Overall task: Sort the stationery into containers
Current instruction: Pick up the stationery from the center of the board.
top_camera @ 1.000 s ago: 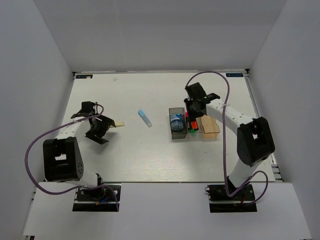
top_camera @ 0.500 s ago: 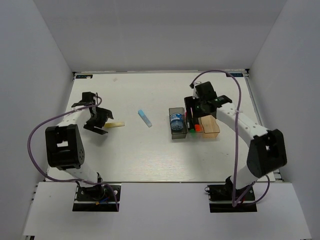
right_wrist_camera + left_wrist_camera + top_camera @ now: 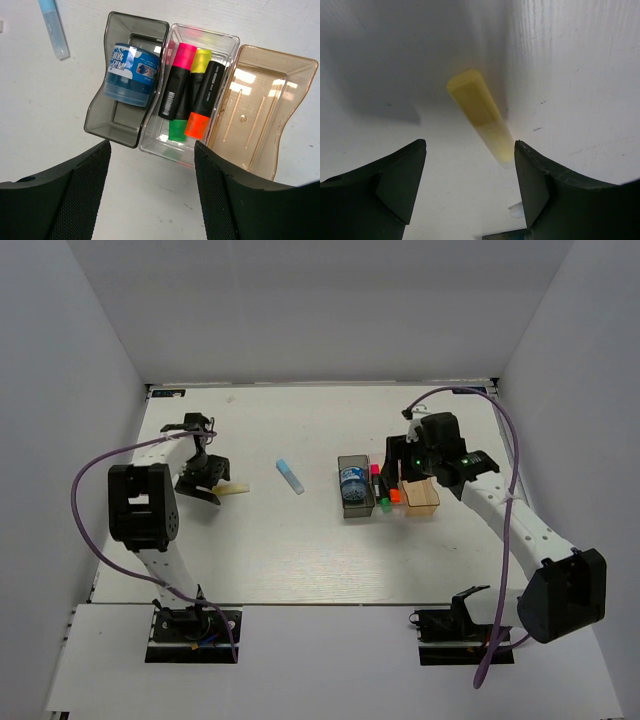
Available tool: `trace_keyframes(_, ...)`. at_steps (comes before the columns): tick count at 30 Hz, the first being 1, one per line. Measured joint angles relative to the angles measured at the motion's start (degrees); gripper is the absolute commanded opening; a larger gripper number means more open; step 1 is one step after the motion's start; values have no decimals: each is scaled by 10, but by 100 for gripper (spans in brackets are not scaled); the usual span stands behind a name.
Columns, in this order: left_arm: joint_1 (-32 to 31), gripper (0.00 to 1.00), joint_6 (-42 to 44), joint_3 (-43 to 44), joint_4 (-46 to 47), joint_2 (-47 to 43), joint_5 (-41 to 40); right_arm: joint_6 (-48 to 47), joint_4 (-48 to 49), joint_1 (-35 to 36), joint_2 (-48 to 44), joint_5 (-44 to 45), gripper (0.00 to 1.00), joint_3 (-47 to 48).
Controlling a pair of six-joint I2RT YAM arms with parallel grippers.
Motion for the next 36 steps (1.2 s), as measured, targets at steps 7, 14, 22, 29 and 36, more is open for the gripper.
trace_keyframes(7,-21,80,-17,32,-15,32,-26,10,1,-22,-29,-34,70,-12)
trace_keyframes(14,-34,75,-28,32,-12,56,-39,19,1,-45,-41,-65,70,-16)
trace_keyframes(22,-38,37,-35,24,2,60,-42,27,1,-68,-47,-93,69,-17)
trace_keyframes(29,-38,0,-24,-17,44,29,-33,33,2,-88,-54,-115,81,-24)
trace_keyframes(36,-106,0,96,-58,79,-32,-27,-30,-5,-103,-67,-173,9,-40)
